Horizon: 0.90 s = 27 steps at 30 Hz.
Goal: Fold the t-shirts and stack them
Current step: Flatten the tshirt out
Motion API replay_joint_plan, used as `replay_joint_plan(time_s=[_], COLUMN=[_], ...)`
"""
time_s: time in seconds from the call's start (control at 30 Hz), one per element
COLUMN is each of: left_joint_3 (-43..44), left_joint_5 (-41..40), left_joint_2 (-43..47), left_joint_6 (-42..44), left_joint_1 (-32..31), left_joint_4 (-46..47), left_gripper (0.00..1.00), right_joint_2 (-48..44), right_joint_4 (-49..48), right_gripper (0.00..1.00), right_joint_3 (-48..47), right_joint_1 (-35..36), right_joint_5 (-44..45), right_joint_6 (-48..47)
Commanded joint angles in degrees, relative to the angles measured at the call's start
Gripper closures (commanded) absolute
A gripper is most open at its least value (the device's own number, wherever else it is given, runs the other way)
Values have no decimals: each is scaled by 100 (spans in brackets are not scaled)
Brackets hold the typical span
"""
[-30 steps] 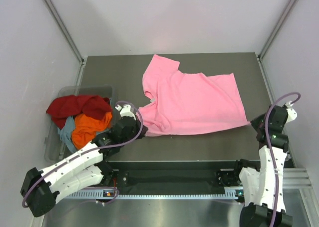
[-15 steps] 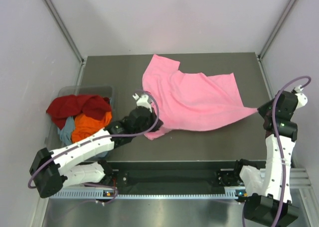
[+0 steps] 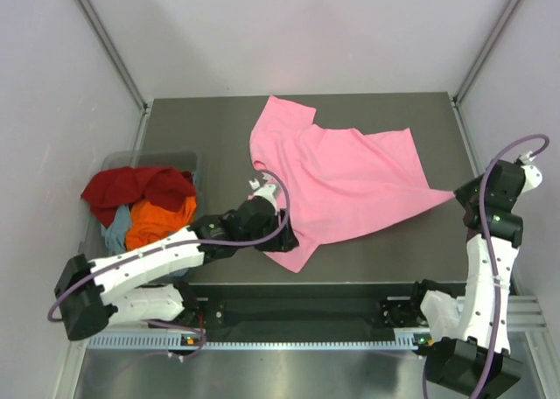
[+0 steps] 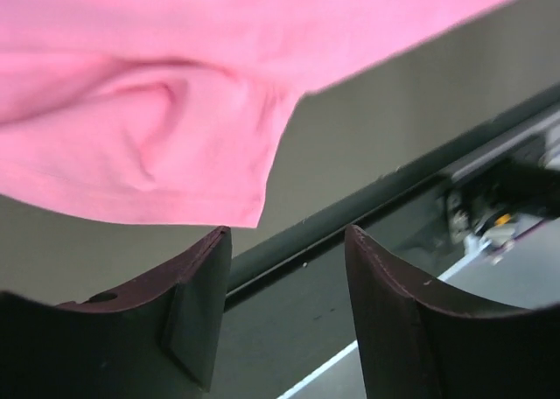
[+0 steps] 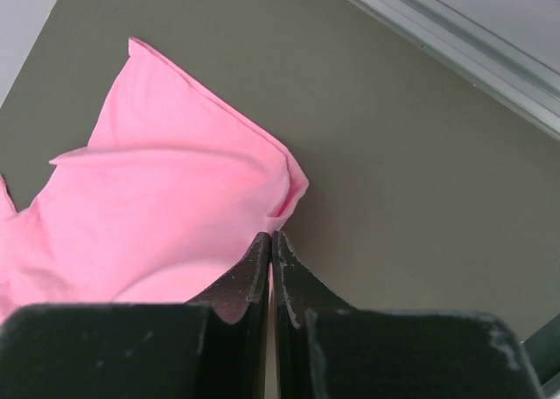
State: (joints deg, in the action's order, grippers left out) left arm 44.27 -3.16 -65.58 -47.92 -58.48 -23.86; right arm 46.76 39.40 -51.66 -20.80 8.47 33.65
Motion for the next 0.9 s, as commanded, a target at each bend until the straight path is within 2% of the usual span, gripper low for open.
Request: replay_joint_plan(time_s=[0.0, 0.13, 0.17, 0.27, 0.3, 0.4, 0.67, 0.87], left_joint_3=[416, 57, -58, -480, -603, -1069, -1834, -2212], left_joint_5=[-369, -563, -537, -397, -257, 244, 1167, 1247], left_joint_2=[590, 862, 950, 1064, 1091, 1118, 565, 362], left_joint_6=[-216, -411, -385, -157, 18, 160, 423, 459], left_joint_1=[537, 1390, 1722, 2251, 2366, 2596, 3009, 3114], left_joint_4=[-856, -1244, -1088, -753, -387, 308, 1154, 2075], left_gripper=[41, 47, 48, 47, 46, 45, 45, 45], right_joint_2=[-97, -167, -168, -159, -150, -141, -123, -106], right_joint_4=[-257, -415, -441, -503, -521, -565, -723, -864], right_gripper=[100, 100, 100, 100, 100, 100, 100, 100], right_joint_3=[85, 349, 376, 428, 420, 411, 560, 683], right_joint_1=[-65, -65, -65, -65, -65, -65, -74, -65], right_joint_5=[-196, -433, -495, -680, -758, -820, -1075, -1198], right_joint_6=[45, 124, 142, 177, 186, 168, 221, 283])
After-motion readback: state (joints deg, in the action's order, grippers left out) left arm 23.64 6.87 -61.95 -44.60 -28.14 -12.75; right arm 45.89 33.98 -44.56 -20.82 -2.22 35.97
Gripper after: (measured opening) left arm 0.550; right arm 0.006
